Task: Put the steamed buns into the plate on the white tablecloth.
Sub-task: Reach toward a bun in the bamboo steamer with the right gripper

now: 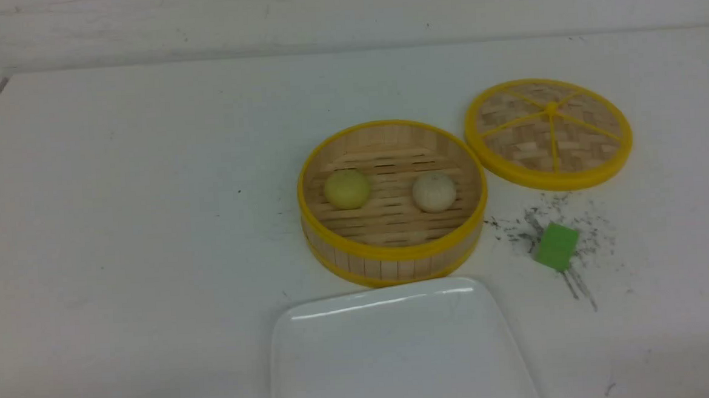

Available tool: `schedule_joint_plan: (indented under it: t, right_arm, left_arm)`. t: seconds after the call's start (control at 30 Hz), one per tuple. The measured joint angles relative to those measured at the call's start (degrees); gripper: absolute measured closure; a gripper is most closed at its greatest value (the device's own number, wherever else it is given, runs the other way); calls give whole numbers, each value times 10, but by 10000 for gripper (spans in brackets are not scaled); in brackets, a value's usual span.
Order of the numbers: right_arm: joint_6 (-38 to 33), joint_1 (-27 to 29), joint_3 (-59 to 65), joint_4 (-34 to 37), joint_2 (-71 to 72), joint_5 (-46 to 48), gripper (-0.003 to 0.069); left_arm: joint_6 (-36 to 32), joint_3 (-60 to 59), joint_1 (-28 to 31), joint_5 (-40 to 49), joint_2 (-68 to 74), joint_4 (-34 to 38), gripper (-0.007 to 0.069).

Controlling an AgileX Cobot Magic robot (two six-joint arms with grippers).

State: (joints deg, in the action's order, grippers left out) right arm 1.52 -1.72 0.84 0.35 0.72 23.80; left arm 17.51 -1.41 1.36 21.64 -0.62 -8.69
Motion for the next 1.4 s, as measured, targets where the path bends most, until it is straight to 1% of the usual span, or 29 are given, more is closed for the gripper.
schedule_joint_plan:
  t: [1.17, 1.3, 1.33, 1.4]
  right_arm:
    - [0, 0, 0, 0, 0, 0, 419]
    - [0, 0, 0, 0, 0, -1, 419]
    - [1, 0, 1, 3, 0, -4, 419]
    - [26, 0, 2, 47, 0, -12, 419]
  left_arm:
    - [0, 0, 0, 0, 0, 0, 384]
    - [0, 0, 0, -1, 0, -9, 384]
    - [3, 0, 0, -1, 0, -10, 384]
    - [40, 0, 0, -4, 0, 18, 384]
